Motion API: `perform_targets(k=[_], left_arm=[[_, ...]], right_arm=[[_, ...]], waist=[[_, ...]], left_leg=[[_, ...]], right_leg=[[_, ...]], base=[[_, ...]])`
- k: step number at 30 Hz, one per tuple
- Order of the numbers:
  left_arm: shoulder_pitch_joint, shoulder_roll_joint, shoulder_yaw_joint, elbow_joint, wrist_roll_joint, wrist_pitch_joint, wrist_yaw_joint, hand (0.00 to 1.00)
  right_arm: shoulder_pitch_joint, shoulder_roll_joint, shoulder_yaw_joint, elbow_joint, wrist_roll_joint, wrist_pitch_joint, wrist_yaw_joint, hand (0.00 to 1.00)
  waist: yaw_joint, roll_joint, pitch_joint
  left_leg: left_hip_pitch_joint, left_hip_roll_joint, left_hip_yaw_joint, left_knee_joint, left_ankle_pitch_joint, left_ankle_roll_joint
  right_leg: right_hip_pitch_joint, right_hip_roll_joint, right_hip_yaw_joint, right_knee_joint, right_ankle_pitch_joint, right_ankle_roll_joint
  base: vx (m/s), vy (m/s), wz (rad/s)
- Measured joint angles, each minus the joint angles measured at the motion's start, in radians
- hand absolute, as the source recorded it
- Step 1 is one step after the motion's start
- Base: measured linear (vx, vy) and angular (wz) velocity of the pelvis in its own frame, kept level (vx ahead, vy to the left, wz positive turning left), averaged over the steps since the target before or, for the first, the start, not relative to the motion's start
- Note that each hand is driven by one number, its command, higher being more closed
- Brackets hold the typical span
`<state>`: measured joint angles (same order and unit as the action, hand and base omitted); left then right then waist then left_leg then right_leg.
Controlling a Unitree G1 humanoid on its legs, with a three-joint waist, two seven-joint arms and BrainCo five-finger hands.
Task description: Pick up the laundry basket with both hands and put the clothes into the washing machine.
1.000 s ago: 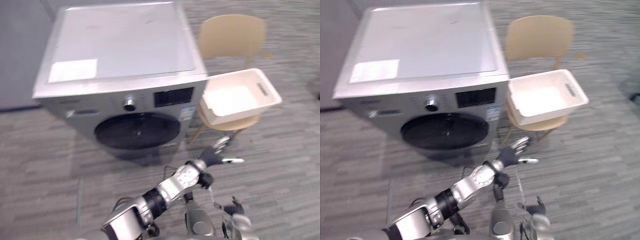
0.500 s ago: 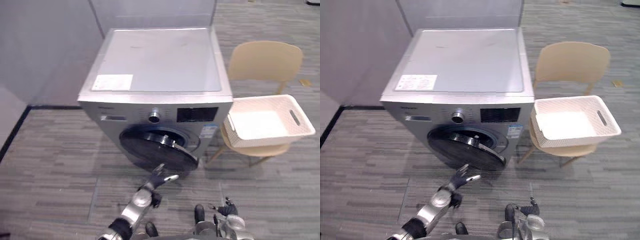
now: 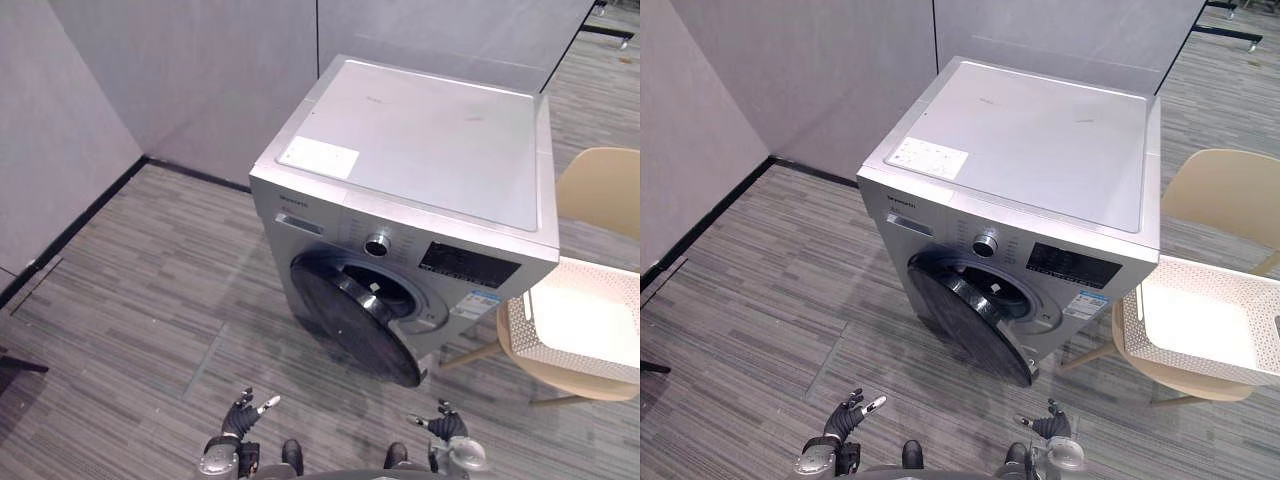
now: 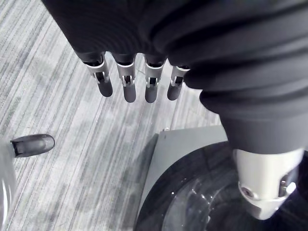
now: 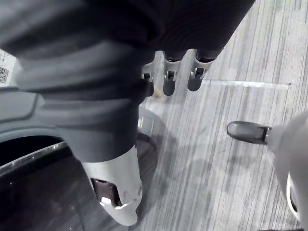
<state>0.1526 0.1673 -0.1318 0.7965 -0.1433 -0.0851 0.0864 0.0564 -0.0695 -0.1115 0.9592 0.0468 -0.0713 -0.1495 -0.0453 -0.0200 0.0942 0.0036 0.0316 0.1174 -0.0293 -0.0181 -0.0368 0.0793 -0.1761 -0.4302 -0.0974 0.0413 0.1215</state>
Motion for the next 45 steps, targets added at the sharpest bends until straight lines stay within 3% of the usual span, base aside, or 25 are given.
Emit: perform_targets(k=[9,10,12,13,19,22,27,30,31,32,34,36,38,40,42,43,44,45], left_arm=[[-0.005,-0.034,0.028,0.039,0.040,0.000,0.004,0.00],[-0.019,-0.038,0.025,0.039,0.040,0.000,0.006,0.00],[-0.040,-0.040,0.025,0.038,0.040,-0.001,0.010,0.00],[-0.043,-0.040,0.028,0.041,0.040,0.000,0.013,0.00],[-0.023,-0.047,0.041,0.088,0.063,0.001,0.033,0.00],[-0.037,-0.044,0.059,0.108,0.077,0.001,0.047,0.00],[-0.069,-0.048,0.059,0.118,0.093,-0.001,0.044,0.00],[-0.069,-0.049,0.058,0.119,0.099,-0.001,0.045,0.00],[-0.069,-0.047,0.057,0.118,0.098,-0.001,0.046,0.00],[-0.074,-0.044,0.053,0.117,0.098,-0.001,0.046,0.00],[-0.087,-0.041,0.059,0.117,0.098,0.000,0.050,0.00],[-0.088,-0.043,0.059,0.119,0.098,-0.001,0.049,0.00],[-0.093,-0.053,0.064,0.127,0.098,-0.007,0.050,0.00],[-0.093,-0.057,0.074,0.143,0.098,-0.010,0.050,0.00],[-0.080,-0.054,0.106,0.158,0.098,-0.011,0.050,0.00],[-0.069,-0.054,0.135,0.159,0.099,-0.011,0.049,0.00],[-0.063,-0.068,0.163,0.156,0.099,-0.012,0.051,0.00],[-0.060,-0.082,0.176,0.156,0.099,-0.012,0.050,0.00]], right_arm=[[0.007,0.000,-0.012,0.000,-0.001,-0.002,-0.004,0.00],[0.008,0.003,-0.018,0.000,-0.001,-0.002,-0.007,0.00],[0.012,0.009,-0.038,-0.005,-0.001,-0.001,-0.025,0.00],[0.009,0.013,-0.048,-0.020,-0.001,-0.001,-0.034,0.00],[0.022,0.051,-0.053,-0.071,-0.009,-0.008,-0.063,0.00],[0.019,0.071,-0.033,-0.027,0.025,0.008,-0.019,0.00],[0.011,0.074,-0.026,0.001,0.066,0.020,0.029,0.00],[-0.009,0.070,-0.001,-0.001,0.072,0.034,0.055,0.00],[-0.018,0.071,0.009,-0.003,0.077,0.035,0.058,0.00],[-0.024,0.069,0.019,-0.008,0.080,0.033,0.061,0.00],[-0.030,0.072,0.053,-0.038,0.082,0.031,0.065,0.00],[-0.032,0.067,0.078,-0.063,0.094,0.013,0.064,0.00],[-0.032,0.052,0.082,-0.074,0.109,0.005,0.063,0.00],[-0.032,0.044,0.081,-0.078,0.110,0.004,0.062,0.00],[-0.022,0.039,0.079,-0.083,0.110,0.001,0.061,0.00],[-0.011,0.038,0.073,-0.082,0.110,0.002,0.061,0.00],[-0.006,0.039,0.068,-0.088,0.108,0.004,0.068,0.00],[-0.009,0.039,0.068,-0.102,0.109,0.003,0.066,0.00]], waist=[[0.001,0.002,0.001],[-0.003,-0.002,0.004],[-0.007,-0.006,0.013],[-0.003,-0.002,0.021],[0.001,-0.014,0.027],[0.000,-0.012,0.026],[0.001,-0.027,0.027],[0.003,-0.027,0.028],[0.003,-0.028,0.028],[-0.006,-0.015,0.041],[-0.006,-0.016,0.044],[-0.004,-0.004,0.053],[-0.004,0.010,0.066],[-0.006,0.018,0.071],[-0.007,-0.014,0.080],[0.003,-0.040,0.075],[0.006,-0.012,0.077],[0.003,-0.001,0.080]], left_leg=[[-0.037,0.002,-0.052,0.026,0.014,-0.012],[-0.081,0.000,-0.031,0.067,0.017,-0.008],[-0.123,0.019,0.136,0.112,0.014,0.022],[-0.130,0.043,0.238,0.143,-0.013,0.053],[-0.075,-0.003,0.241,0.044,0.022,0.057],[-0.043,-0.034,0.225,-0.072,0.076,0.063],[-0.050,-0.083,0.153,-0.067,0.070,0.084],[-0.028,-0.112,0.079,-0.066,0.055,0.104],[-0.018,-0.115,0.040,-0.063,0.048,0.113],[-0.021,-0.100,-0.021,-0.037,0.036,0.117],[-0.016,-0.082,-0.112,-0.008,0.016,0.121],[0.010,-0.065,-0.202,0.001,0.003,0.112],[0.031,-0.053,-0.296,0.022,-0.038,0.108],[0.031,-0.049,-0.342,0.053,-0.064,0.095],[0.027,-0.068,-0.399,0.119,-0.129,0.068],[0.023,-0.064,-0.417,0.170,-0.179,0.046],[0.005,-0.018,-0.375,0.199,-0.200,0.014],[-0.012,0.006,-0.337,0.228,-0.191,-0.016]], right_leg=[[-0.002,-0.005,-0.072,0.049,-0.041,-0.002],[-0.008,-0.016,-0.104,0.068,-0.051,-0.002],[-0.016,-0.038,-0.145,0.093,-0.060,-0.001],[-0.018,-0.035,-0.148,0.117,-0.074,0.005],[-0.017,-0.056,-0.138,0.139,-0.090,0.012],[-0.026,-0.060,-0.149,0.139,-0.092,0.018],[-0.008,-0.114,-0.222,0.193,-0.132,0.052],[-0.033,-0.196,-0.221,0.418,-0.169,0.024],[-0.065,-0.221,-0.176,0.540,-0.169,-0.031],[-0.122,-0.208,-0.064,0.667,-0.210,-0.059],[-0.176,-0.102,0.063,0.719,-0.307,-0.072],[-0.244,-0.001,0.131,0.714,-0.354,-0.088],[-0.349,0.073,0.225,0.661,-0.348,-0.086],[-0.387,0.100,0.294,0.603,-0.324,-0.065],[-0.397,0.104,0.422,0.468,-0.239,-0.053],[-0.386,0.098,0.416,0.488,-0.161,-0.096],[-0.368,0.105,0.349,0.493,-0.164,-0.106],[-0.359,0.102,0.313,0.493,-0.173,-0.115]], base=[[-0.01,-0.016,0.26],[-0.08,0.037,0.83],[-0.10,0.078,0.63],[-0.08,0.076,0.13],[-0.03,0.053,0.03],[0.00,0.032,0.11],[0.10,0.004,0.45],[0.21,0.055,0.79],[0.21,0.035,1.19],[0.20,-0.008,1.39],[0.19,-0.074,1.39],[0.21,-0.056,1.27],[0.20,-0.106,1.25],[0.17,-0.149,1.01],[0.24,-0.293,1.16],[0.27,-0.343,1.23],[0.26,-0.350,1.12],[0.25,-0.285,1.35]])
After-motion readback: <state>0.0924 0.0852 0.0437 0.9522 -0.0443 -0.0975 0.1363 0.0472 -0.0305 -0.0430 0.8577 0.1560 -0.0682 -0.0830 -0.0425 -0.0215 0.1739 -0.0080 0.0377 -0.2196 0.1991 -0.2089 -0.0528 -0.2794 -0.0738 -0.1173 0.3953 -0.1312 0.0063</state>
